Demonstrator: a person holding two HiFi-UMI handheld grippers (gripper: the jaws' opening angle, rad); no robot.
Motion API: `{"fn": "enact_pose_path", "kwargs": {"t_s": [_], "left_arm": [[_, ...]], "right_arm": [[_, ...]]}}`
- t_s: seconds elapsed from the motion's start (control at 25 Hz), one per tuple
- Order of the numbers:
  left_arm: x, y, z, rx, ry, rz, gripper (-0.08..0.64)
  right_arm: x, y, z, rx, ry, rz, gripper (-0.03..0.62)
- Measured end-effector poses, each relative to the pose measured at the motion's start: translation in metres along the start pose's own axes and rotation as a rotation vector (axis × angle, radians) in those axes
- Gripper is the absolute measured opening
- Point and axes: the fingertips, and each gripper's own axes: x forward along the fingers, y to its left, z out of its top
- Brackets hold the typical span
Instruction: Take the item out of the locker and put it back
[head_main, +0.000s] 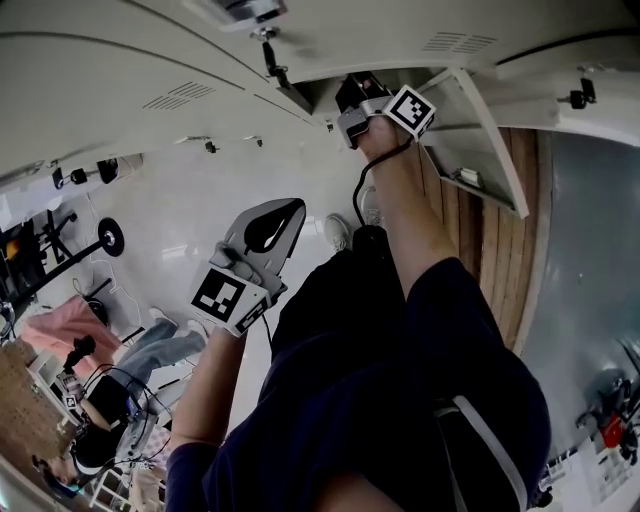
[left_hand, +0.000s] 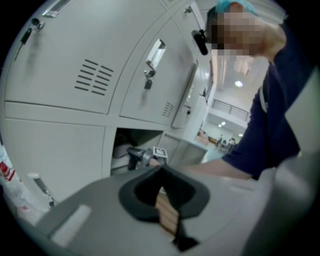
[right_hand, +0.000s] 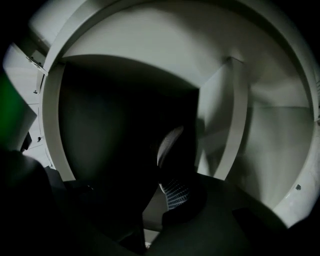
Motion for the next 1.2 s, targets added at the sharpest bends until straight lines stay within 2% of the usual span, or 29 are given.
{"fn": "enact_pose_path", "kwargs": {"t_s": [0.2,0.52,0.64,0.76,1.2], "left_arm": [[-0.001,0.004,-0.004,-0.011,-0.003,0.014,0.003],[-0.001,0.004,-0.002,-0.017,-0.001,0.016,0.003],[0.0,0.002,0.001,-0.016,-0.005,0.013,0.003],[-0.001,-0.001,0.003,-0.015,-0.005,0.01,0.003],[-0.009,-0.013,0.003,-0.014,-0.023,0.001,0.003]], "right_arm": [[0.009,-0.003,0.004,0.022,-0.016,0.002,0.022],[0.011,-0.012,0.005,0.037,-0.004,-0.054,0.031],[0.009,-0.015,0.005,0.047,0.004,-0.078,0.049],[0.005,-0.016,0.005,0.063,0.01,-0.094,0.113],[-0.015,-0.013,-0.003,0.069,0.01,-0.126,0.137]]}}
